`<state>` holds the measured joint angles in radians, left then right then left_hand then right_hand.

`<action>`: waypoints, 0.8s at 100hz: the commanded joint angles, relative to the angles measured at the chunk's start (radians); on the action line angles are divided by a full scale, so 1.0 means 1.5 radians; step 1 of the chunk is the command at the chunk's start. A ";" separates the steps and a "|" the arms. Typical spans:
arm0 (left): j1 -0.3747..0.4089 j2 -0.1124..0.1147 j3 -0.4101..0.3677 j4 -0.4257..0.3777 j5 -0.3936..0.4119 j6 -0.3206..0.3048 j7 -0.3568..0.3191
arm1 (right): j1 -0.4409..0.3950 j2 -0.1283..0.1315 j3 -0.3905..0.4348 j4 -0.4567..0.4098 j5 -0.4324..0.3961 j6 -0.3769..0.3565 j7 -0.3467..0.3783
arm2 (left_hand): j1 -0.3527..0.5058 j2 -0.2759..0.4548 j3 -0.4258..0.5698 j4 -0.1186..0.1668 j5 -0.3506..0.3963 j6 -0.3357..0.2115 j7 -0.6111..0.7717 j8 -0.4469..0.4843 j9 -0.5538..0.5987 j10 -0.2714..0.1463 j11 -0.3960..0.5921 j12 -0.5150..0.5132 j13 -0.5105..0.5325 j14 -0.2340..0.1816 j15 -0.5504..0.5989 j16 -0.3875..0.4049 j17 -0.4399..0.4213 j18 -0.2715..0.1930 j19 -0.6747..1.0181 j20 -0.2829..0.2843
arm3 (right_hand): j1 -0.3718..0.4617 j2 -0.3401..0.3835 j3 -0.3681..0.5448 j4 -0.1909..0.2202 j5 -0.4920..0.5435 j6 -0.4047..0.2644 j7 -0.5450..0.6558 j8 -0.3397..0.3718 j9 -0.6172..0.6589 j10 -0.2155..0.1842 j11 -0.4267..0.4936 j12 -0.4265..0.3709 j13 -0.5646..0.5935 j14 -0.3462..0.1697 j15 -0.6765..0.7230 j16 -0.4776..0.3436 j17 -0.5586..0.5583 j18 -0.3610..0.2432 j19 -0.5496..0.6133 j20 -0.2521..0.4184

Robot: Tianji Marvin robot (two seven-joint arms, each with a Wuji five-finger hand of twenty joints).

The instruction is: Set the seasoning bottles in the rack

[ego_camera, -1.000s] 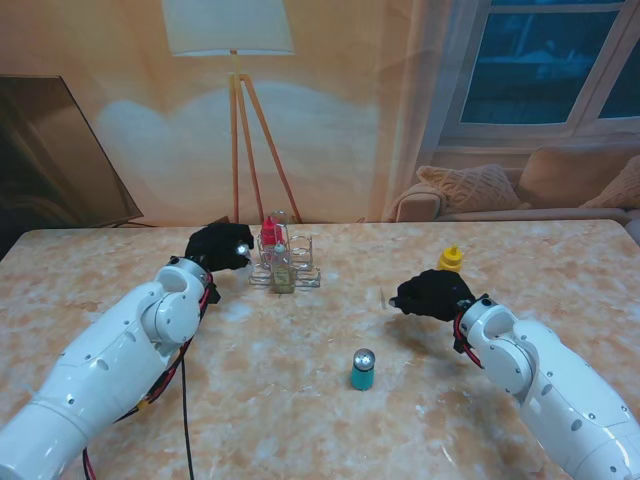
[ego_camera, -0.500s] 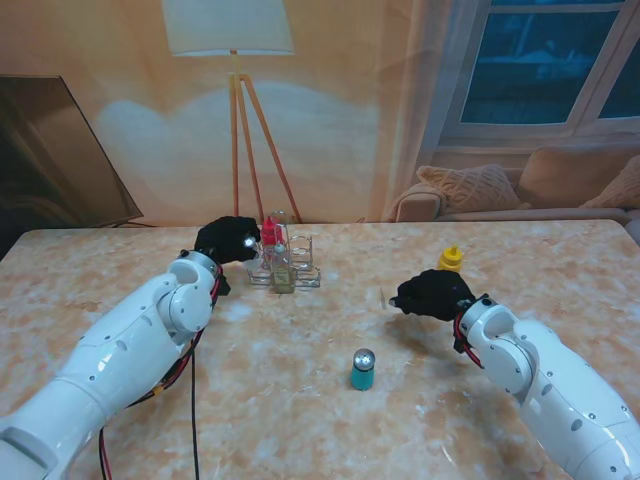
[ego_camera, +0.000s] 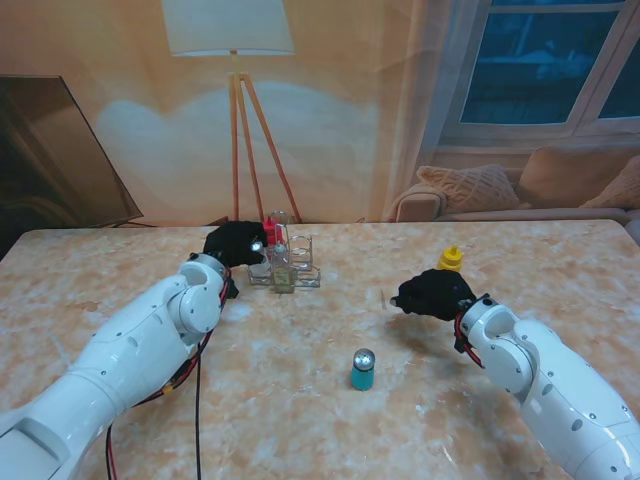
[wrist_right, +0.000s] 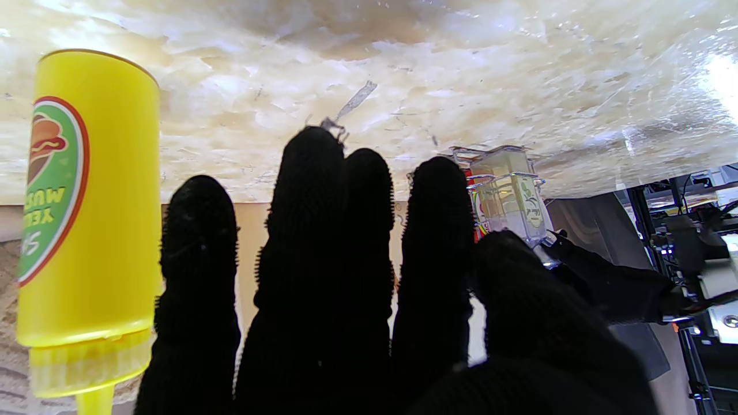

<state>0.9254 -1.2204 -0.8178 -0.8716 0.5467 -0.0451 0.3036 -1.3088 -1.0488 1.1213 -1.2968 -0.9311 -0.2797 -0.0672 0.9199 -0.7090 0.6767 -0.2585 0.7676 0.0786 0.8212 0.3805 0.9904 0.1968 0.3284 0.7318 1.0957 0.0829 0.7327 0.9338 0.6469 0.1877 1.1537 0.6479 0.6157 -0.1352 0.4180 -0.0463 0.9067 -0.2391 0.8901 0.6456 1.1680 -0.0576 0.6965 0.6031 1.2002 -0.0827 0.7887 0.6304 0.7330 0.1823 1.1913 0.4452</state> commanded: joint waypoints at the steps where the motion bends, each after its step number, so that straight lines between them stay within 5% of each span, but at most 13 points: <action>1: -0.002 -0.006 0.002 0.003 -0.003 0.003 -0.003 | -0.006 -0.002 -0.001 -0.001 -0.001 0.000 0.009 | 0.062 0.050 0.036 0.026 0.029 -0.037 0.077 0.004 0.049 -0.029 0.064 0.024 0.003 -0.023 -0.017 -0.009 -0.003 -0.010 -0.002 0.001 | -0.004 -0.006 0.015 -0.021 0.011 -0.014 0.006 -0.003 0.006 -0.002 0.004 0.002 0.010 -0.016 0.003 -0.003 -0.002 0.002 0.001 0.009; 80: -0.015 -0.019 0.029 0.048 -0.021 0.004 0.008 | -0.004 -0.002 -0.004 0.001 -0.001 0.001 0.011 | 0.041 0.031 0.044 0.018 0.019 -0.033 0.066 -0.010 0.030 -0.034 0.055 0.015 -0.014 -0.017 -0.033 -0.004 -0.021 -0.014 -0.018 -0.005 | -0.003 -0.006 0.015 -0.020 0.011 -0.014 0.006 -0.003 0.006 -0.001 0.005 0.002 0.010 -0.016 0.003 -0.003 -0.002 0.002 0.001 0.009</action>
<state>0.9075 -1.2422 -0.7777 -0.8040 0.5186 -0.0430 0.3268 -1.3080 -1.0486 1.1193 -1.2959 -0.9307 -0.2797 -0.0659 0.9199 -0.7090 0.6766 -0.2586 0.7676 0.0671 0.8306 0.3675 0.9904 0.1968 0.3288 0.7320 1.0927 0.0829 0.7120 0.9300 0.6309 0.1864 1.1355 0.6479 0.6158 -0.1352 0.4181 -0.0463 0.9067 -0.2391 0.8901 0.6456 1.1680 -0.0576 0.6965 0.6031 1.2002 -0.0827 0.7887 0.6304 0.7330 0.1823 1.1913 0.4452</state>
